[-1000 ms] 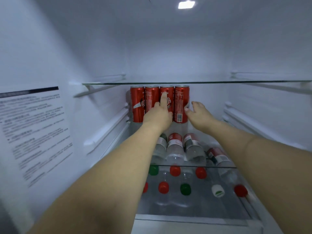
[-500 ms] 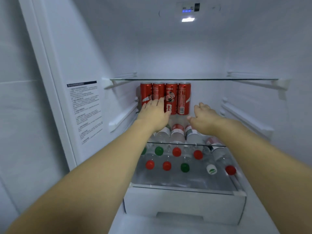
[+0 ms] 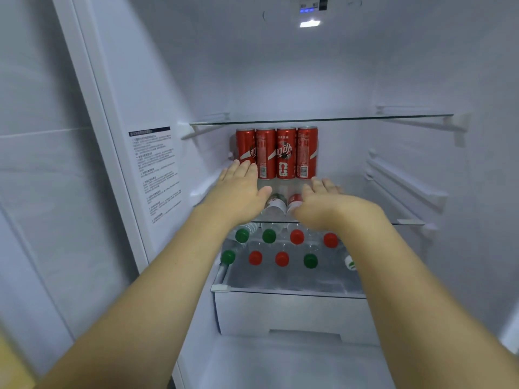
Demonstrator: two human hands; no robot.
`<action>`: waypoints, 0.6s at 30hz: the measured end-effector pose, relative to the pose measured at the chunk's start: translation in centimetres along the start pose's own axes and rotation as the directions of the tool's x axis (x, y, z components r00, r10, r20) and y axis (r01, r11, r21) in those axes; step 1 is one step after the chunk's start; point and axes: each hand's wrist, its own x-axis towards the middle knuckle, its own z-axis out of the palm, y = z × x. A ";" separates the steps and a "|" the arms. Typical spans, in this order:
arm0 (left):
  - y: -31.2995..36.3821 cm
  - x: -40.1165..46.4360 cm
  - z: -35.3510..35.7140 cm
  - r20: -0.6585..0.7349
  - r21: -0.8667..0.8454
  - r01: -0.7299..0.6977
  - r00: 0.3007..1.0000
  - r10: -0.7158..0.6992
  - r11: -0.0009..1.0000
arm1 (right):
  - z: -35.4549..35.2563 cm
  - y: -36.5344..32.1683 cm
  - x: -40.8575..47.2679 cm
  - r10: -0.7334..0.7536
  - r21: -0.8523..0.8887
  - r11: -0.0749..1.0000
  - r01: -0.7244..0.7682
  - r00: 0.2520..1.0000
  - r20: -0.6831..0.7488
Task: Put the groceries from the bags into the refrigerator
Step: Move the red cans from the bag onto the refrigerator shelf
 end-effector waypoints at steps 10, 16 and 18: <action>-0.5 -10.7 -1.3 0.068 -0.115 0.064 0.996 -0.056 0.991 | 3.4 -0.3 -6.9 -0.097 0.073 0.993 0.097 0.995 0.004; -0.9 -12.0 0.2 0.146 -0.081 0.099 0.985 -0.086 0.992 | 5.3 -1.3 -6.5 -0.142 0.085 0.987 0.134 0.985 0.093; -1.0 -12.1 0.5 0.152 -0.072 0.104 0.984 -0.092 0.992 | 5.4 -1.6 -6.3 -0.158 0.082 0.985 0.150 0.982 0.102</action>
